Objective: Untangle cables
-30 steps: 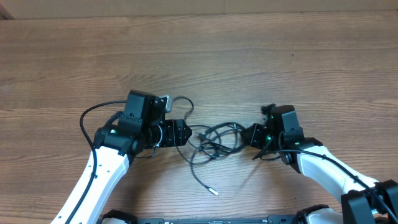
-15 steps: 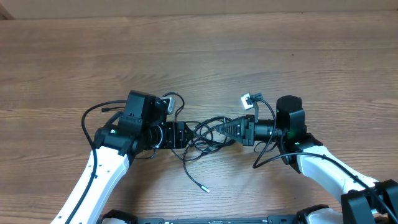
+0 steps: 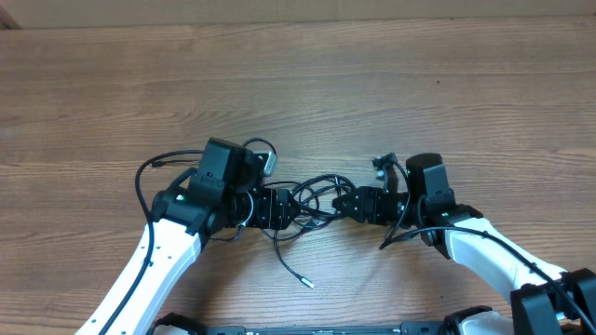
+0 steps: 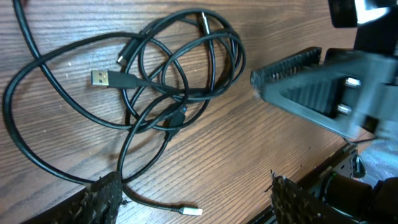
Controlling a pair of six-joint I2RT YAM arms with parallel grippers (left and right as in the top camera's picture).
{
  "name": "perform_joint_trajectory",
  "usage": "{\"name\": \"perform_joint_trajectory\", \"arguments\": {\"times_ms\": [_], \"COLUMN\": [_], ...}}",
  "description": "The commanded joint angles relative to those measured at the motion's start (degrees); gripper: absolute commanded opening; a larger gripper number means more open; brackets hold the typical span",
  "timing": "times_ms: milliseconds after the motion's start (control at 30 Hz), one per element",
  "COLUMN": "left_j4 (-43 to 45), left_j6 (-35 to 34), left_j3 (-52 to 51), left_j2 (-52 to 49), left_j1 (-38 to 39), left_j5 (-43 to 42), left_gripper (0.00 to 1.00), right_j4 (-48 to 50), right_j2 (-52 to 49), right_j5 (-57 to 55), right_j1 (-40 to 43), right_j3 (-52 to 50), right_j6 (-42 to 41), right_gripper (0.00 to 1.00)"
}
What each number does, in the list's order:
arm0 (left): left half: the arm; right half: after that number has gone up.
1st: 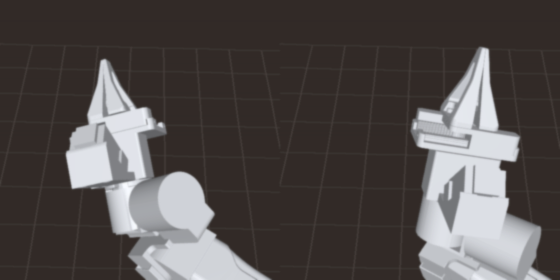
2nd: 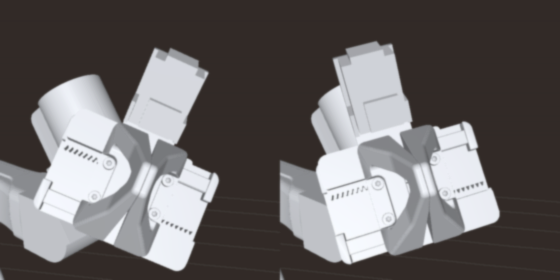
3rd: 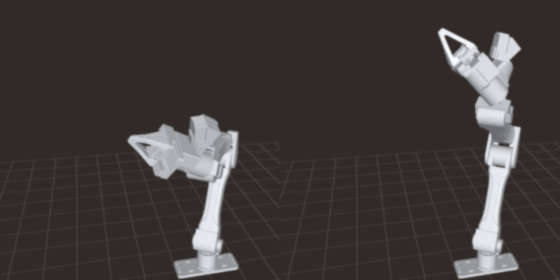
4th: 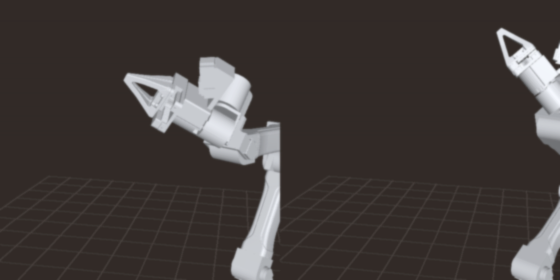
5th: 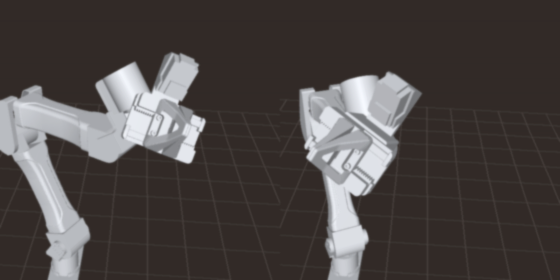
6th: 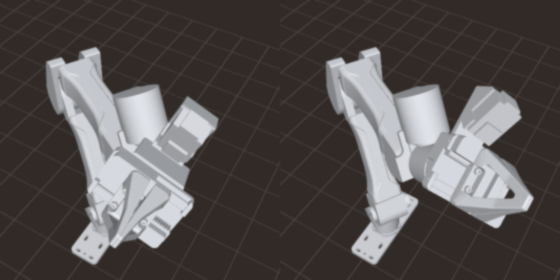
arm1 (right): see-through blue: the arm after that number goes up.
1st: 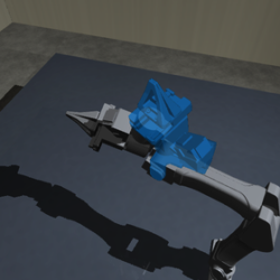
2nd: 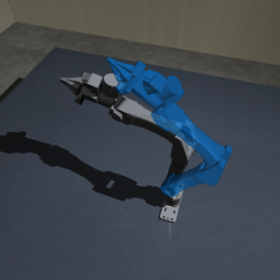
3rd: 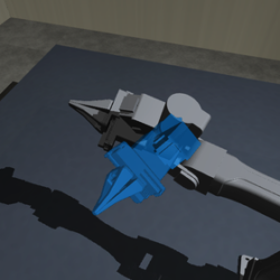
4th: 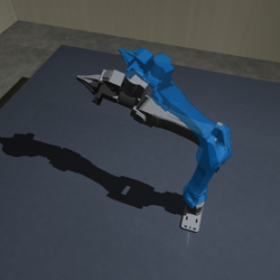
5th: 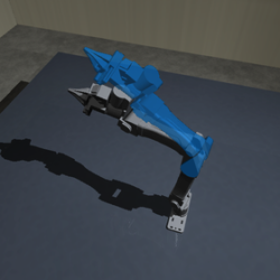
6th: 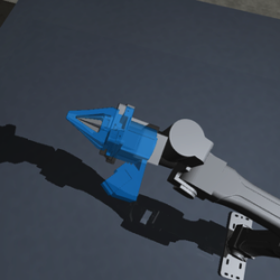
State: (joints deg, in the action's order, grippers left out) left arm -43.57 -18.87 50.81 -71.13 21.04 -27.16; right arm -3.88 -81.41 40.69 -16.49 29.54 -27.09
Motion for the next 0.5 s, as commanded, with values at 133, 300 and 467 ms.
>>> {"name": "perform_joint_trajectory", "arguments": {"times_ms": [133,300,467], "left_j4": [2.4,3.6,3.6], "left_j6": [-0.6,-1.9,-1.9], "left_j3": [0.7,0.7,0.7], "left_j2": [-4.6,-7.1,-7.2], "left_j1": [0.4,0.4,0.4], "left_j5": [-0.3,-0.3,-0.3], "left_gripper": [0.76,0.75,0.75], "right_j4": [-2.7,-1.1,3.0], "right_j2": [-0.2,-1.5,-4.3], "right_j5": [-17.5,-21.6,-21.6], "right_j1": [-2.4,-5.8,-7.0], "right_j3": [0.2,0.2,0.2], "right_j6": [1.9,-0.2,-1.6], "right_gripper": [0.56,0.46,0.4]}}
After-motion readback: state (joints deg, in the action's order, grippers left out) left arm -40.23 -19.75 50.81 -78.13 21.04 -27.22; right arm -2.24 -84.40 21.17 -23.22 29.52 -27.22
